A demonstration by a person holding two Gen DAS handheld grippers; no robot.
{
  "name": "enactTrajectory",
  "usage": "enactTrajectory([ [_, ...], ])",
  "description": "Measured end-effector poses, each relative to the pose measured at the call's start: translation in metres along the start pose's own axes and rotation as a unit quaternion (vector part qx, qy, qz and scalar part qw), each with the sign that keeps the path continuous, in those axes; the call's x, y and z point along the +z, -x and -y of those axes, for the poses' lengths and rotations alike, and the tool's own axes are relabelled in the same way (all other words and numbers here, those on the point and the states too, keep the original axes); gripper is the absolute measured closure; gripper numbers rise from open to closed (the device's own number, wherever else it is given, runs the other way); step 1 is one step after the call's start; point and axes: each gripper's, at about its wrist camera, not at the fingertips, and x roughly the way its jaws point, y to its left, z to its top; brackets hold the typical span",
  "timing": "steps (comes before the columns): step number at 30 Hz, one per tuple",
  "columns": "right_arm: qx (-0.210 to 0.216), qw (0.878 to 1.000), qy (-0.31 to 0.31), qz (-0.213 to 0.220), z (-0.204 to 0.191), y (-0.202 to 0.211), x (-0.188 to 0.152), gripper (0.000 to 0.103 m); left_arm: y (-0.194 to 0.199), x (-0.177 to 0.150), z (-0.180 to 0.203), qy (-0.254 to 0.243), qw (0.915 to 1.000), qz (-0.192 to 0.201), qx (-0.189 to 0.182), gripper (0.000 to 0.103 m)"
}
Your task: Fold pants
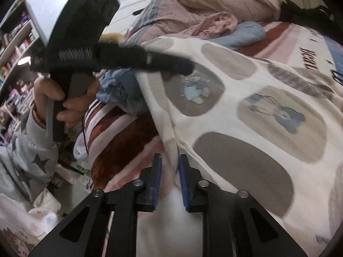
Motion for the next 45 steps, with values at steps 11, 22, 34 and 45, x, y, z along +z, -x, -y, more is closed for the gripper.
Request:
enactTrajectory([
  [11,-0.095,0.992,-0.065,0.049,0.038,0.086,-0.045,0.070,0.059,-0.034,-0.047,0.061,0.9975,0.035,-0.005,0.045],
  [22,-0.153,0.979,-0.110,0.084,0.062,0.126,-0.060,0.070,0.072,0.018,-0.076,0.079,0.9930,0.087,-0.007,0.037],
  [34,-0.168,0.975,-0.114,0.089,0.065,0.131,-0.067,0.070,0.061,-0.020,-0.111,0.089,0.9948,-0.047,0.016,0.038],
  [45,-0.183,0.969,-0.125,0.106,0.066,0.154,-0.072,0.067,0.109,-0.047,-0.156,0.187,0.9801,0.031,0.057,0.034],
])
